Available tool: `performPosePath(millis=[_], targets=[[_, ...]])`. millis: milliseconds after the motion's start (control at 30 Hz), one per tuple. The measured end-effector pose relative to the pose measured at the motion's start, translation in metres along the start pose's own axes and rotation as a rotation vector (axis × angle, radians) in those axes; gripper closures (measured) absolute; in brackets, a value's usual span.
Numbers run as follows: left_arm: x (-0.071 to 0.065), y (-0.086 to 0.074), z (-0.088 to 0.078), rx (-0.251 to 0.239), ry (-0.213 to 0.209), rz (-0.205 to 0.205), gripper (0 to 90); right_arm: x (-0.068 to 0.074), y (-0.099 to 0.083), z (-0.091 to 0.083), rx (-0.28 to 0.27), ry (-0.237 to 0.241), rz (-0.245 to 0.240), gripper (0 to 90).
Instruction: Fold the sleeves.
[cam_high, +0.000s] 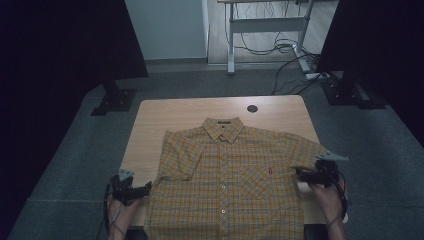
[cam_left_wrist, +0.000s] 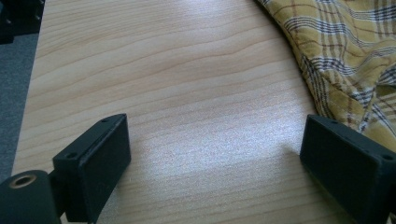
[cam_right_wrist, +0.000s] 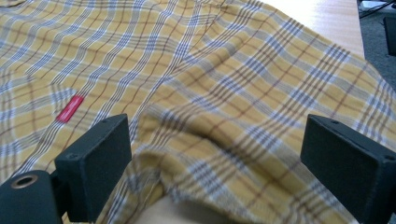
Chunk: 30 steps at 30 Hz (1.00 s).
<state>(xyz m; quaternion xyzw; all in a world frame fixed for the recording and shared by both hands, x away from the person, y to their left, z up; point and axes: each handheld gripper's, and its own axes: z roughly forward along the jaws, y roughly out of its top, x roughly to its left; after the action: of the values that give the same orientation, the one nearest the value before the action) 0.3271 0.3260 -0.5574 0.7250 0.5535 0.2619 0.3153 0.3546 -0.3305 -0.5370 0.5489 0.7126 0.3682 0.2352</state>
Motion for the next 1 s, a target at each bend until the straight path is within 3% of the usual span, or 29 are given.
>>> performPosePath(millis=[500,767,1000], targets=[[0.0,0.0,0.0,-0.001,0.0,0.0,8.8,-0.006,0.022,0.031,0.002,-0.028,0.003,10.4],[-0.001,0.0,0.0,0.001,0.003,-0.001,8.8,-0.015,0.019,0.049,0.021,-0.069,0.024,18.2],[-0.002,0.0,0.0,0.0,0.008,-0.007,8.8,-0.014,0.014,0.06,0.058,-0.076,0.005,21.3]])
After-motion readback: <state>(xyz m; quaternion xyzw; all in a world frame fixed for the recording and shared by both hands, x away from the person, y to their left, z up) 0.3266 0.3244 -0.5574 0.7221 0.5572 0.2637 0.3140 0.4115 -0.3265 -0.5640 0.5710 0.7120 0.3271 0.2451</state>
